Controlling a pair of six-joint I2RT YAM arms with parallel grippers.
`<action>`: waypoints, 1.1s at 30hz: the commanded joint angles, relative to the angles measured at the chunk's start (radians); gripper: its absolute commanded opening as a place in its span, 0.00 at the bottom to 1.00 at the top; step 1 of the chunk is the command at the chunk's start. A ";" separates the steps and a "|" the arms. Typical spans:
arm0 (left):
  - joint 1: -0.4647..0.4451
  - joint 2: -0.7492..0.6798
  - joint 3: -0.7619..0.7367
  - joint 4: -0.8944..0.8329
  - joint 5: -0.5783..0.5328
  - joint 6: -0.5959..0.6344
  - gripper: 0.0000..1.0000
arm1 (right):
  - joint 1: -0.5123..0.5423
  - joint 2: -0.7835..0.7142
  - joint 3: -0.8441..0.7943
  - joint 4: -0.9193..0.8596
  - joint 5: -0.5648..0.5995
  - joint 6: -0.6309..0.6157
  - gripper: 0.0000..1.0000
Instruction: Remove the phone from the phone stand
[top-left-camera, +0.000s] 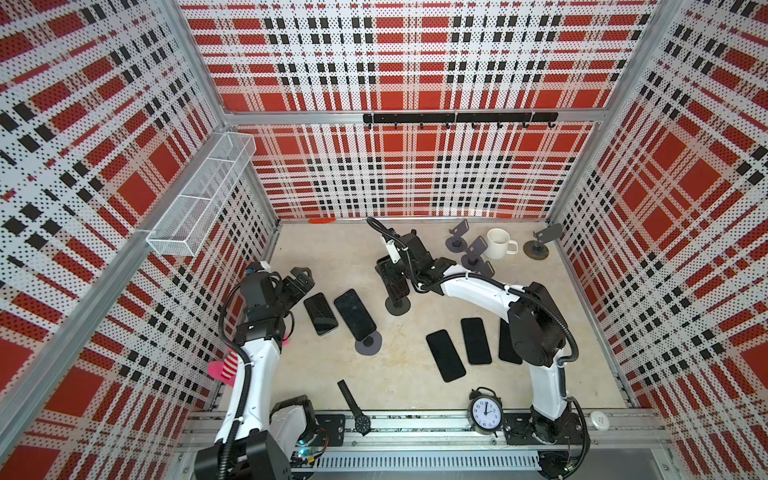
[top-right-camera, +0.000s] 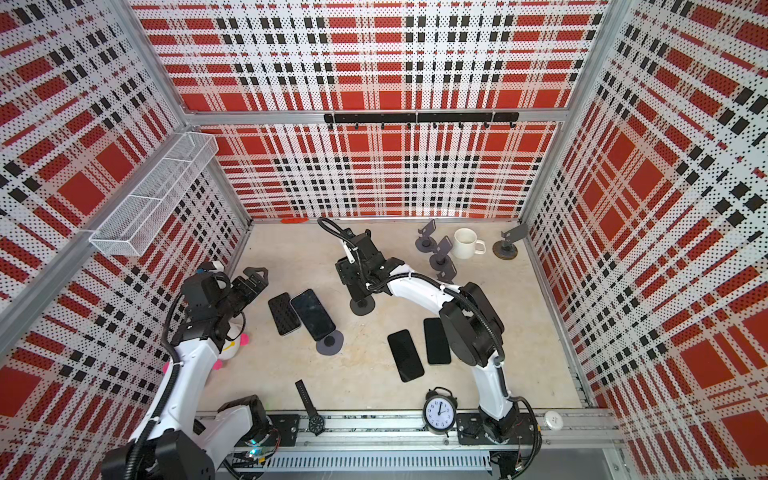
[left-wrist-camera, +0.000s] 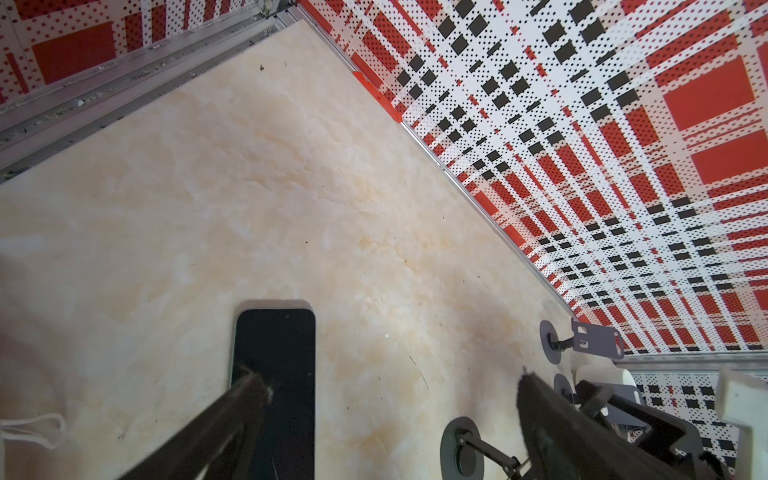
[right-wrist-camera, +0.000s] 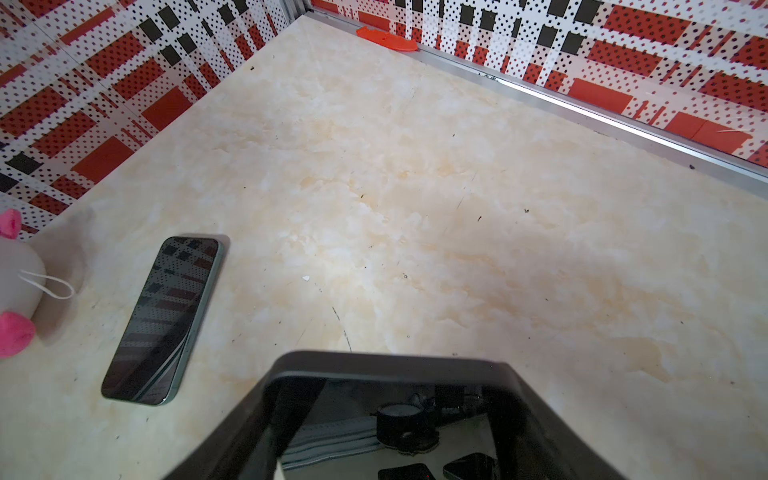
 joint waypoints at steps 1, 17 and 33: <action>-0.002 -0.023 -0.013 0.033 0.017 -0.014 0.98 | 0.000 -0.071 0.001 0.028 0.013 0.008 0.66; -0.007 -0.051 -0.009 0.048 0.020 -0.034 0.98 | -0.091 -0.221 -0.111 0.084 -0.022 0.095 0.65; -0.099 0.020 0.067 0.100 -0.133 -0.067 0.98 | -0.016 -0.358 -0.433 0.153 -0.230 0.218 0.61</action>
